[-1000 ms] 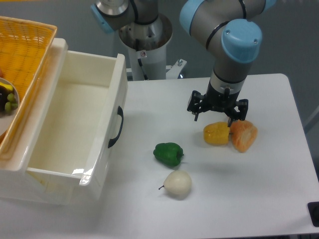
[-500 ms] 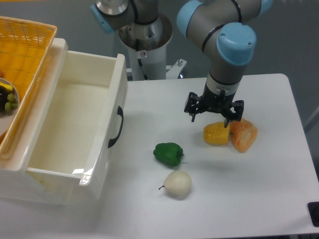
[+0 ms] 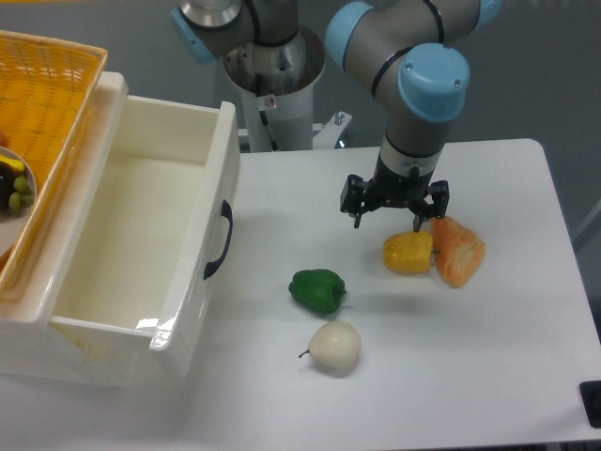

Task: Pick up the green chilies
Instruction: 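Move the open gripper from above the yellow pepper toward the green pepper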

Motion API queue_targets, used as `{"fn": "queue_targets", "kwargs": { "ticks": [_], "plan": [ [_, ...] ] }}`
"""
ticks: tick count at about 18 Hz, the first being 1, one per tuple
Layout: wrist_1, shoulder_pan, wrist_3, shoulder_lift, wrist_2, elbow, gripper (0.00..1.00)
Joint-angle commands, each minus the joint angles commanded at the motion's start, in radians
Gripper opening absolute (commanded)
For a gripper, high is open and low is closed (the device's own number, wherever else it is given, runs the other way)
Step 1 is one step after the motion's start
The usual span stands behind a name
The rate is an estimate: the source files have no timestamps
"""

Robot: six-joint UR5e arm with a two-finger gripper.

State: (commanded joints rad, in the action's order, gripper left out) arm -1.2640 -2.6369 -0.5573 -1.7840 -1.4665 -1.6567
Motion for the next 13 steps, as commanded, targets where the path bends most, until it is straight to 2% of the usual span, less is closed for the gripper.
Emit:
{"fn": "queue_targets", "kwargs": {
  "ticks": [5, 13],
  "plan": [
    [-0.002, -0.002, 0.25, -0.025, 0.005, 0.001, 1.0],
    [-0.006, 0.028, 0.382, -0.061, 0.005, 0.009, 1.0]
  ]
}}
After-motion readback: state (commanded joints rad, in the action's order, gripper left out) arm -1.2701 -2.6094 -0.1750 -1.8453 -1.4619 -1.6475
